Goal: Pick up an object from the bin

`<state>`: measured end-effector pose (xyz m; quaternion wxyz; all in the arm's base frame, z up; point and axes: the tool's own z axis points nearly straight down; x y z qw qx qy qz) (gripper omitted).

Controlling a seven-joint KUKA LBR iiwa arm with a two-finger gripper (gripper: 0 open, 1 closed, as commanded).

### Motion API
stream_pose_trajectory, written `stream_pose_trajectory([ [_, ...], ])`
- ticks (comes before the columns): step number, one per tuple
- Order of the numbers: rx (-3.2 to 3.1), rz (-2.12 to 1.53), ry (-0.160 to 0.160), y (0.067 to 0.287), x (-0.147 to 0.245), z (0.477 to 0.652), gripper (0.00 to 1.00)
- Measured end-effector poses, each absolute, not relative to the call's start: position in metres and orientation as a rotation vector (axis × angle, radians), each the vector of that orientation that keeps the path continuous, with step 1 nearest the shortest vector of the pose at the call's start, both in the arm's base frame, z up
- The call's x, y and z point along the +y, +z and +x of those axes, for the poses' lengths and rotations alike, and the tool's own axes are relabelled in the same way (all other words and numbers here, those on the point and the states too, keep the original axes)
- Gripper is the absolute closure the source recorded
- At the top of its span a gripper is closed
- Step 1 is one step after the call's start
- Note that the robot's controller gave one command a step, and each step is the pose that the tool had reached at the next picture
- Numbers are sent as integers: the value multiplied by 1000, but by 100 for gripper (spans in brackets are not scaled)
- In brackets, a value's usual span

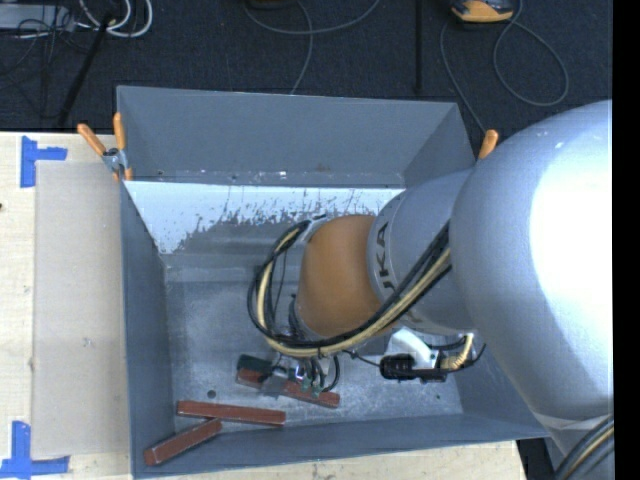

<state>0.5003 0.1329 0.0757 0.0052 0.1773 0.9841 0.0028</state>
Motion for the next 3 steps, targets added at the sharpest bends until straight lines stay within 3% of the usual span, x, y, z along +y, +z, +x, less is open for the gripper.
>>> stream_pose_trajectory([
  [1, 3089, 531, 6, 161, 148, 522, 100],
  [2, 3090, 522, 5, 294, 133, 506, 100],
  [3, 3098, 520, -1, 289, 134, 505, 0],
])
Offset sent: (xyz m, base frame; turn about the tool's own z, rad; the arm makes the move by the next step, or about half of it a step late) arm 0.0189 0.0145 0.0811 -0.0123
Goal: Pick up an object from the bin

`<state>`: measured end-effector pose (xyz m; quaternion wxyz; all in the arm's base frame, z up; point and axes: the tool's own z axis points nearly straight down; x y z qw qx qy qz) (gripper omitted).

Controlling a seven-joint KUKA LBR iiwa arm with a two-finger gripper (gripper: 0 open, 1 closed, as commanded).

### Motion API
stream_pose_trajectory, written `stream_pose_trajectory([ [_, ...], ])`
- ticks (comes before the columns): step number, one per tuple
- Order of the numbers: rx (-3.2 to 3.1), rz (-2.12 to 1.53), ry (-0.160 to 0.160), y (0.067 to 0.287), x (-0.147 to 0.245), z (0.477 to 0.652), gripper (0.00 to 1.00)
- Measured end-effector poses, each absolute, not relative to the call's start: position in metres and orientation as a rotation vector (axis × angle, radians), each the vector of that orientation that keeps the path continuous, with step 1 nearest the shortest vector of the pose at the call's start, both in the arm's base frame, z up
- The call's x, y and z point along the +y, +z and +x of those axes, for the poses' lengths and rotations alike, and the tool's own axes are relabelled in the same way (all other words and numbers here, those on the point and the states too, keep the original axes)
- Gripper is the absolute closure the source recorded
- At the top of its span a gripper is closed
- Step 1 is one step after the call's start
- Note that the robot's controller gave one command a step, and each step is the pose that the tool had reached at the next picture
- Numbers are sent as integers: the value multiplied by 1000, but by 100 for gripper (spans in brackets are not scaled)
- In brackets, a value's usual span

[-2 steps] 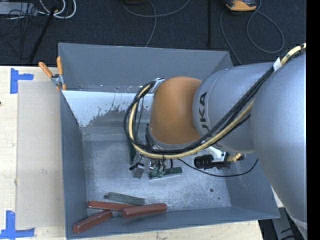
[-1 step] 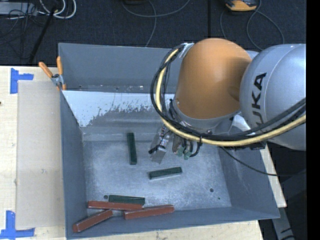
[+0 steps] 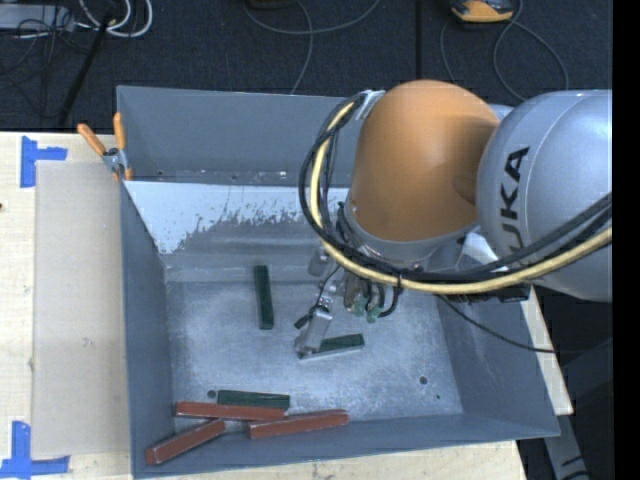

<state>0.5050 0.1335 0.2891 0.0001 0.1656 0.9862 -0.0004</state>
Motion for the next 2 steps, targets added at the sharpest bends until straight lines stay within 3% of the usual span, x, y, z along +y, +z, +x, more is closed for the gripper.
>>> stream_pose_trajectory([
  [1, 3084, 642, -9, 178, 82, 504, 0],
  [2, 3082, 638, -6, 65, 40, 532, 0],
])
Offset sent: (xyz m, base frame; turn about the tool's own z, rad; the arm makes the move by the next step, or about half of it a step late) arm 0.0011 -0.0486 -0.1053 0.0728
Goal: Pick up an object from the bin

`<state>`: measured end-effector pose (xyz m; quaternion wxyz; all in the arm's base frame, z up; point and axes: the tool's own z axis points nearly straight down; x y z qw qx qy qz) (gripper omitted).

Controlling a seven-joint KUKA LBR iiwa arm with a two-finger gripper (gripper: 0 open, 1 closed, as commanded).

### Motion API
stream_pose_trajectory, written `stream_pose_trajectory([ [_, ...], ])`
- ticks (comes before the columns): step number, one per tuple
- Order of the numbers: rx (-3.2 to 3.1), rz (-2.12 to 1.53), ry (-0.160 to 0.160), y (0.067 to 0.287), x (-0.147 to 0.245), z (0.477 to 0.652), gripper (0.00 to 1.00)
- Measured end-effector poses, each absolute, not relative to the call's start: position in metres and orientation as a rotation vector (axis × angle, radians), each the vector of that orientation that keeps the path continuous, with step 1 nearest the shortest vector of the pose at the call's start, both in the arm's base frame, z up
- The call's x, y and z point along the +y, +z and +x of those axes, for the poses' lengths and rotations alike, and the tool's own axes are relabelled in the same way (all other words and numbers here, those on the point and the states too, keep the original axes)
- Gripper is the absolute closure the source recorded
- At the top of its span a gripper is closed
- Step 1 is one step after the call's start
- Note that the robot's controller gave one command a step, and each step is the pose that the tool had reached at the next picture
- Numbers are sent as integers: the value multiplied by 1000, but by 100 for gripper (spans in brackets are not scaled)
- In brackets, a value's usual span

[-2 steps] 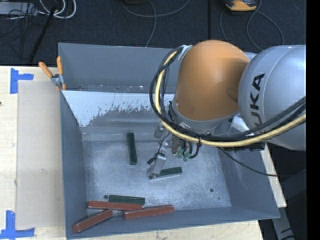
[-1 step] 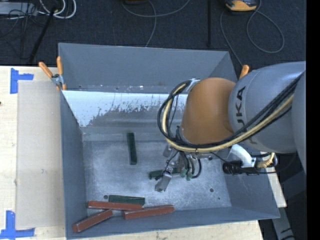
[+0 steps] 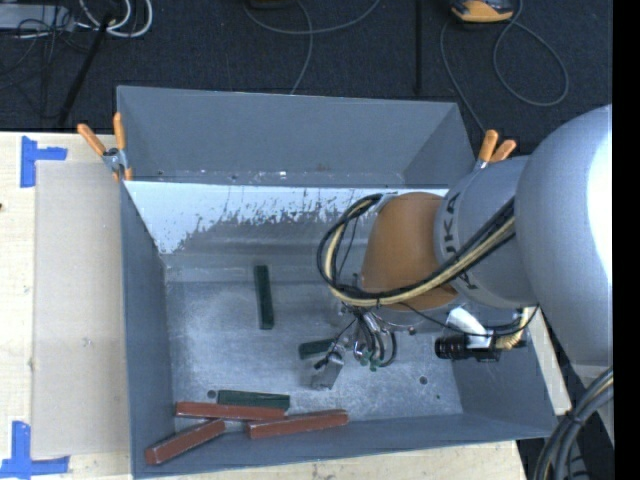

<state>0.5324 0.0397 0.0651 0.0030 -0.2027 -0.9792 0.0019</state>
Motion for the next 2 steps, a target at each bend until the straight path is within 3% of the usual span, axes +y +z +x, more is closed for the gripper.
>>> stream_pose_trajectory([
  [1, -3075, -637, 1, 70, 41, 534, 100],
  [2, -3082, -635, -2, 229, 30, 490, 100],
])
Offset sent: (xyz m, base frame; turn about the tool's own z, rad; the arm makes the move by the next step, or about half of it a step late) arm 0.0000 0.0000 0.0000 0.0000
